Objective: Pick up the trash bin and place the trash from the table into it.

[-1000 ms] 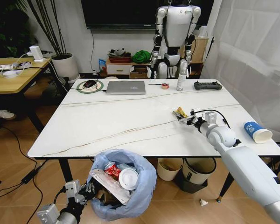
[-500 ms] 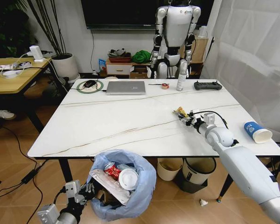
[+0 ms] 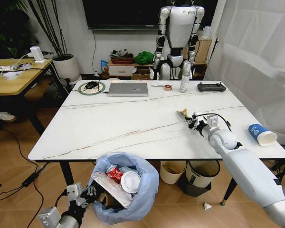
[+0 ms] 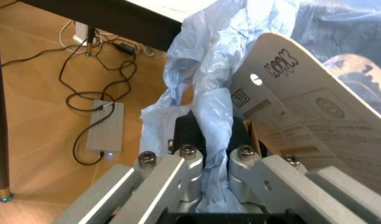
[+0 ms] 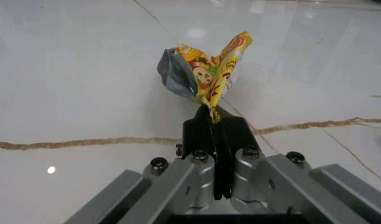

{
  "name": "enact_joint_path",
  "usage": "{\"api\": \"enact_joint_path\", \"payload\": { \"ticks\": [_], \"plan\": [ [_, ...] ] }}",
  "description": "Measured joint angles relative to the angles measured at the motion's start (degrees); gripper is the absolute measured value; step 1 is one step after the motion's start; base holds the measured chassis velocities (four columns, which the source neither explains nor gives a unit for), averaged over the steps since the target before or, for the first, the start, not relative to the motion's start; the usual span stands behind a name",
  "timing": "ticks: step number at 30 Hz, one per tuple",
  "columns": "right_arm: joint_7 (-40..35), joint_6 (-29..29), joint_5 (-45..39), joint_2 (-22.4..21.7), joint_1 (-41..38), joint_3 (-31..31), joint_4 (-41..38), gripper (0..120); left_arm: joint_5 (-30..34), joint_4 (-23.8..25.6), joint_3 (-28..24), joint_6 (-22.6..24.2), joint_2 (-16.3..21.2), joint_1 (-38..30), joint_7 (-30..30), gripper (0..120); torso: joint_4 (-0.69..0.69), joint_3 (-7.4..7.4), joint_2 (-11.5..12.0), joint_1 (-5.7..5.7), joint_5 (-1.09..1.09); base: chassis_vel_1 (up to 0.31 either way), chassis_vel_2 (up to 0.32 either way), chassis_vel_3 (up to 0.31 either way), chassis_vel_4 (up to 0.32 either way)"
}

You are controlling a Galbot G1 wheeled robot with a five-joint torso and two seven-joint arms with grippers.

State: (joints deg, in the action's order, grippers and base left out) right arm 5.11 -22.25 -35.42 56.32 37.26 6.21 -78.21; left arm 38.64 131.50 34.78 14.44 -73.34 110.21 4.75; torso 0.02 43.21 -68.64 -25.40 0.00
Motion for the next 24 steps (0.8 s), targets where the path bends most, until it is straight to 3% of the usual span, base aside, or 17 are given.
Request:
{"api": "enact_joint_path", "payload": {
  "ticks": [8,14,15,20,24],
  "plan": [
    [1.21,1.12,-4.73,-1.26,1.51,0.98,-4.55,0,0.05,0.0,0.05,0.0,0.14,0.04,0.02,0,0.0,0.0,0.0,0.0,0.01,0.0,0.0,0.0,0.0],
    [8.63,7.09,-17.52,-6.37,9.37,-0.65,-24.28,0,0.3,0.11,0.29,0.0,0.3,0.09,0.04,0,0.0,-0.01,0.0,0.01,-0.02,0.0,0.0,0.0,0.0],
    [8.63,7.09,-17.52,-6.37,9.37,-0.65,-24.28,0,0.3,0.11,0.29,0.0,0.3,0.09,0.04,0,0.0,-0.01,0.0,0.01,-0.02,0.0,0.0,0.0,0.0],
    [12.25,9.3,-18.91,-9.02,13.3,-8.48,-39.06,0,0.29,0.33,0.3,0.0,0.12,0.09,0.07,0,0.0,-0.01,-0.01,0.02,-0.02,0.0,0.0,0.0,0.0],
    [12.72,9.37,-16.98,-9.85,13.6,-14.2,-43.46,0,0.26,0.65,0.47,0.0,0.11,0.23,0.09,0,-0.01,-0.01,0.0,0.01,0.0,0.0,0.0,0.0,0.0]
  ]
}}
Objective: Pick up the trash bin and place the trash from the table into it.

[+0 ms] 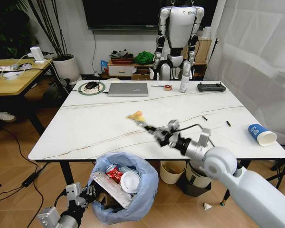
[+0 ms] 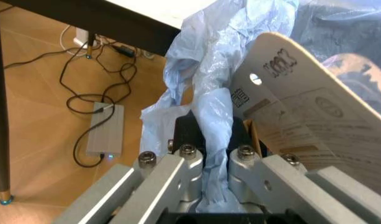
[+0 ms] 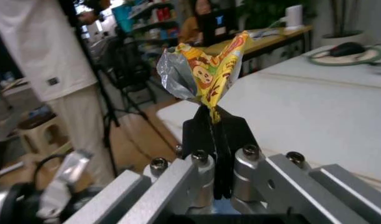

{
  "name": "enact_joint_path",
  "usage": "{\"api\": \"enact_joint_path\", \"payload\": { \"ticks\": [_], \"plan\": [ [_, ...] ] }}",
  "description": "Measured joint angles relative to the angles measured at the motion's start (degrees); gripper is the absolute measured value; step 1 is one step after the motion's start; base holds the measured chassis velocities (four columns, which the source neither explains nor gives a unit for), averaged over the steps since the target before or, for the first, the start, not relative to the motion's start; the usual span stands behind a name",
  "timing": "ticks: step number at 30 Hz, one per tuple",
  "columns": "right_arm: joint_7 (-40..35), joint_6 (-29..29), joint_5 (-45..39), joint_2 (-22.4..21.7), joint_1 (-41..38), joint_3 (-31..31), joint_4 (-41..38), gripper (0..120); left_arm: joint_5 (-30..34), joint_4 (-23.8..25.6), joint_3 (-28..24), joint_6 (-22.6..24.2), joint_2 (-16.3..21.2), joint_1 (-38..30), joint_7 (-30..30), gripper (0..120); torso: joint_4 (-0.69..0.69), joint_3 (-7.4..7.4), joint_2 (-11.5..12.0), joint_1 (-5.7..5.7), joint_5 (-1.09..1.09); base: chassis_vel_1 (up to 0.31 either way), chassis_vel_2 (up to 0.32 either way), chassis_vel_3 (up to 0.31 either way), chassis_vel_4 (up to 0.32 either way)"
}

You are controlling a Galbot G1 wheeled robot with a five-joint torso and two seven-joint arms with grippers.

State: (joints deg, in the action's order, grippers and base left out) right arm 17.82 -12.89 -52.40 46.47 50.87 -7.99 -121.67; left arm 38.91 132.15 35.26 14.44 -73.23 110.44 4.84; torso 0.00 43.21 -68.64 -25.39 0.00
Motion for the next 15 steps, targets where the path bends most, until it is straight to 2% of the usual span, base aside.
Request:
{"api": "enact_joint_path", "payload": {
  "ticks": [3,7,11,12,15],
  "plan": [
    [0.16,0.41,4.0,-0.73,0.61,-4.81,-1.97,0,-0.01,0.3,0.15,0.0,0.0,0.08,0.01,0,0.01,0.0,0.0,0.0,-0.01,0.0,0.0,0.0,0.0],
    [-0.62,0.55,7.24,-0.91,1.27,-6.28,-1.83,0,-0.04,0.44,0.14,0.0,-0.04,0.08,0.01,0,0.01,0.0,0.0,0.0,-0.01,0.0,0.0,0.0,0.0],
    [-1.6,0.89,10.45,-1.35,2.8,-5.5,-0.42,14,-0.2,0.44,-0.22,0.03,-0.19,-0.13,0.03,0,0.01,0.01,0.0,-0.01,0.0,0.0,0.0,0.0,0.0],
    [-1.6,0.89,10.45,-1.35,2.8,-5.5,-0.42,14,-0.2,0.44,-0.22,0.03,-0.19,-0.13,0.03,0,0.01,0.01,0.0,-0.01,0.0,0.0,0.0,0.0,0.0],
    [-1.74,1.6,12.19,-2.23,4.45,-4.16,-0.11,27,-0.22,0.41,-0.35,0.06,-0.22,-0.33,0.04,0,0.02,0.01,0.0,-0.02,0.0,0.0,0.0,0.0,0.0]
  ]
}}
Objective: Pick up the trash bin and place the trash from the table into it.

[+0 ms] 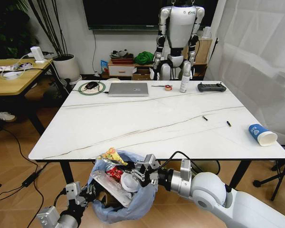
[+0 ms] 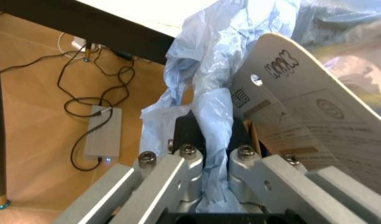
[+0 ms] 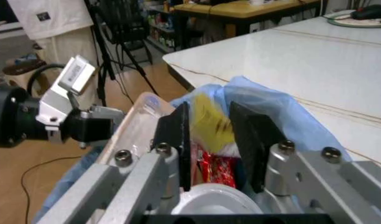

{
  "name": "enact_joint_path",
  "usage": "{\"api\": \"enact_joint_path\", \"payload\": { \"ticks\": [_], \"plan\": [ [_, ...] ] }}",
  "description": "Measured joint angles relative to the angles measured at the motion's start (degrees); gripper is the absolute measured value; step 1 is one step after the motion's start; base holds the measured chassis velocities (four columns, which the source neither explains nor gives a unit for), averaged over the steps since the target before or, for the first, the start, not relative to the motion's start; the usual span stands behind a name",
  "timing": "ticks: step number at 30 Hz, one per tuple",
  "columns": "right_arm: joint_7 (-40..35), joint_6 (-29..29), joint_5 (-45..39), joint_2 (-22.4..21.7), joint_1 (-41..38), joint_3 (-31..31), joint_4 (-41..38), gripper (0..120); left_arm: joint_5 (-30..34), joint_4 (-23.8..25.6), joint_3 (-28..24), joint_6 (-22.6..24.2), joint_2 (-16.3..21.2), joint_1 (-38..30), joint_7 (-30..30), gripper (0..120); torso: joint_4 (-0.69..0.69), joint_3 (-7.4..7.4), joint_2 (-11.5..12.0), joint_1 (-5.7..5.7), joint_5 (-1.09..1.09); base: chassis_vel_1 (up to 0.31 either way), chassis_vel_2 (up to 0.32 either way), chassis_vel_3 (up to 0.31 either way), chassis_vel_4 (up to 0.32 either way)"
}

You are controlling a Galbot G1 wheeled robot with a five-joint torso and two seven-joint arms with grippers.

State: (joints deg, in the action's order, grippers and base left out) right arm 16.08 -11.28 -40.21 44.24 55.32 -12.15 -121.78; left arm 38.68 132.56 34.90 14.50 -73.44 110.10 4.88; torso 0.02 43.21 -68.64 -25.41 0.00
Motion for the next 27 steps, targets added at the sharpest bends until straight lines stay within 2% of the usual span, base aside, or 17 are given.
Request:
{"api": "enact_joint_path", "payload": {
  "ticks": [2,4,6,9,10,12,13,14,16,18,19,21,25,26,27],
  "plan": [
    [-0.08,0.18,0.3,-0.19,0.55,0.58,0.02,35,0.0,-0.14,-0.06,0.01,0.0,-0.12,0.01,0,0.0,0.0,0.0,0.0,-0.01,0.0,0.0,0.0,0.0],
    [-0.11,0.21,0.33,-0.19,0.62,0.67,0.02,35,0.0,-0.16,-0.06,0.01,0.0,-0.14,0.01,0,0.0,0.0,0.0,0.0,-0.01,0.0,0.0,0.0,0.0],
    [-1.37,0.76,0.85,-0.03,1.12,1.77,-0.28,48,-0.03,-0.21,-0.12,0.04,-0.06,-0.22,0.03,0,-0.01,0.0,0.0,0.0,0.0,0.0,0.0,0.0,0.0],
    [-6.12,1.75,0.96,0.24,2.1,4.62,-1.85,62,-0.05,-0.22,-0.19,0.04,-0.16,-0.05,0.05,0,-0.02,0.0,0.0,0.0,0.0,0.0,0.0,0.0,0.0],
    [-6.12,1.75,0.96,0.24,2.1,4.62,-1.85,62,-0.05,-0.22,-0.19,0.04,-0.16,-0.05,0.05,0,-0.02,0.0,0.0,0.0,0.0,0.0,0.0,0.0,0.0],
    [-9.99,5.25,0.41,0.17,2.9,6.8,-1.63,68,-0.04,-0.3,-0.47,0.04,-0.06,0.05,0.05,0,-0.02,0.0,0.01,0.0,-0.01,0.0,0.0,0.0,0.0],
    [-11.81,8.83,0.32,0.1,3.74,8.35,-0.83,73,-0.04,-0.51,-0.66,0.04,0.03,0.02,0.04,0,-0.02,0.0,0.01,0.0,0.0,0.0,0.0,0.0,0.0],
    [-12.85,13.35,0.51,0.13,5.2,11.15,0.59,78,-0.13,-0.75,-0.88,0.03,0.11,-0.11,0.03,0,-0.02,0.0,0.01,0.0,0.01,0.0,0.0,0.0,0.0],
    [-13.53,15.97,1.0,0.36,8.14,16.23,2.25,85,-0.49,-0.97,-1.01,-0.09,0.14,-0.39,-0.1,0,-0.02,0.0,0.01,0.0,0.0,0.0,0.0,0.0,0.0],
    [-14.41,16.35,1.26,0.58,11.59,20.99,3.38,93,-0.51,-1.2,-1.02,-0.25,0.6,-0.75,-0.25,0,-0.02,0.0,0.01,0.0,0.01,0.0,0.0,0.0,0.0],
    [-14.41,16.35,1.26,0.58,11.59,20.99,3.38,93,-0.51,-1.2,-1.02,-0.25,0.6,-0.75,-0.25,0,-0.02,0.0,0.01,0.0,0.01,0.0,0.0,0.0,0.0],
    [-15.53,15.85,2.48,1.64,17.59,28.31,4.78,99,-0.64,-1.7,-1.06,-0.48,1.71,-1.29,-0.49,0,0.0,0.0,0.01,0.0,0.01,0.0,0.0,0.0,0.0],
    [-15.99,15.5,4.15,4.86,26.51,39.19,6.5,100,-0.84,-2.48,-1.73,-0.72,2.64,-2.32,-0.81,0,0.0,0.0,0.01,0.0,-0.01,0.0,0.0,0.0,0.0],
    [-14.6,15.98,5.03,7.26,30.47,43.51,6.72,100,-1.37,-3.08,-2.12,-1.0,2.74,-2.74,-1.1,0,0.01,0.0,0.01,0.0,0.01,0.0,0.0,0.0,0.0],
    [-14.6,15.98,5.03,7.26,30.47,43.51,6.72,100,-1.37,-3.08,-2.12,-1.0,2.74,-2.74,-1.1,0,0.01,0.0,0.01,0.0,0.01,0.0,0.0,0.0,0.0]
  ]
}}
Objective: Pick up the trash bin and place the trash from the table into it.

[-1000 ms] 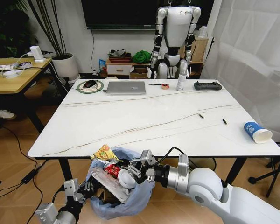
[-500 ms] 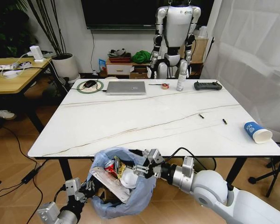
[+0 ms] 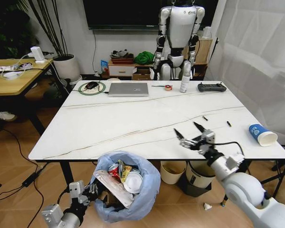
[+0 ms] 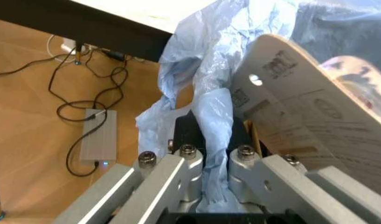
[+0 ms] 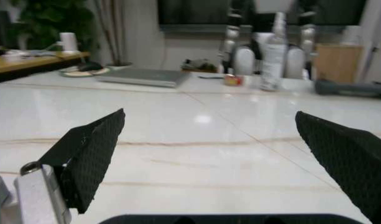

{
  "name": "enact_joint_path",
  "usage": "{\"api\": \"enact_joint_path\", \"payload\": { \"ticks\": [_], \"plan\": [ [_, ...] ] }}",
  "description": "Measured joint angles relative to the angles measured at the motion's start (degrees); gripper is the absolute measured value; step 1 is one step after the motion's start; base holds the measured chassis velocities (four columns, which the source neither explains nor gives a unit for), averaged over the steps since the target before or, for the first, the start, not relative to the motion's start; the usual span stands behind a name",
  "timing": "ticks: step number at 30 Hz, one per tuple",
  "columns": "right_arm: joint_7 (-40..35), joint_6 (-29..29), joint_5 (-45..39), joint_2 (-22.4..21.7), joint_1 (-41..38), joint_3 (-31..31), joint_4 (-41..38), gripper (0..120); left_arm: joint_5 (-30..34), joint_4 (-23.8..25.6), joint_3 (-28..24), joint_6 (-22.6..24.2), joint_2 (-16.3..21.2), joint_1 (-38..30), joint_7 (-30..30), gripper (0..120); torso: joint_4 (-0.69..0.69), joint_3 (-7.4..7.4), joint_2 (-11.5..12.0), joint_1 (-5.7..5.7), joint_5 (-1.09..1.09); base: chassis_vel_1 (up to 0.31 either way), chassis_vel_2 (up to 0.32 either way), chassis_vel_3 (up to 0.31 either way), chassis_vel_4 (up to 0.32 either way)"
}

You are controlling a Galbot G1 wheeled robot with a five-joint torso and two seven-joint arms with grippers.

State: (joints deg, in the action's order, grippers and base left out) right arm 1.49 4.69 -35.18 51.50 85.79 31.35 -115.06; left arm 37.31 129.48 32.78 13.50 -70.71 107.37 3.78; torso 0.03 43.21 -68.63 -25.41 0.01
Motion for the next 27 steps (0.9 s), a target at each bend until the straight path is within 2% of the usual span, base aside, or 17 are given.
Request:
{"api": "enact_joint_path", "payload": {
  "ticks": [4,7,13,17,18,27],
  "plan": [
    [4.08,1.81,2.74,7.82,8.13,7.95,-0.42,100,-0.96,-1.76,-1.41,-0.67,0.12,-0.38,-0.58,0,0.01,0.0,0.0,0.01,-0.01,0.0,0.0,0.0,0.0],
    [5.57,2.53,3.75,14.09,11.54,11.58,-1.86,100,-1.09,-2.34,-3.14,-0.88,0.93,-0.24,-0.77,0,-0.02,-0.01,0.0,0.01,-0.02,0.0,0.0,0.0,0.0],
    [6.19,2.66,4.11,19.17,13.14,13.43,-2.56,100,-1.26,-2.42,-5.04,-0.88,1.91,-0.03,-0.78,0,-0.02,-0.01,0.0,0.01,-0.01,0.0,0.0,0.0,0.0],
    [6.29,2.73,4.11,19.82,13.12,13.67,-2.42,100,-1.25,-2.42,-5.2,-0.89,2.07,0.01,-0.78,0,-0.02,-0.01,-0.01,0.01,-0.02,0.0,0.0,0.0,0.0],
    [6.68,2.92,4.08,21.22,13.04,14.02,-1.88,100,-1.09,-2.42,-5.3,-0.9,2.65,0.11,-0.78,0,-0.02,0.0,0.0,0.0,-0.01,0.0,0.0,0.0,0.0],
    [7.92,3.84,4.02,22.39,13.06,14.05,-0.77,100,-0.85,-2.31,-5.39,-0.91,2.93,0.23,-0.8,0,-0.02,0.0,-0.01,0.0,-0.02,-0.009,-0.012,0.009,0.011]
  ]
}}
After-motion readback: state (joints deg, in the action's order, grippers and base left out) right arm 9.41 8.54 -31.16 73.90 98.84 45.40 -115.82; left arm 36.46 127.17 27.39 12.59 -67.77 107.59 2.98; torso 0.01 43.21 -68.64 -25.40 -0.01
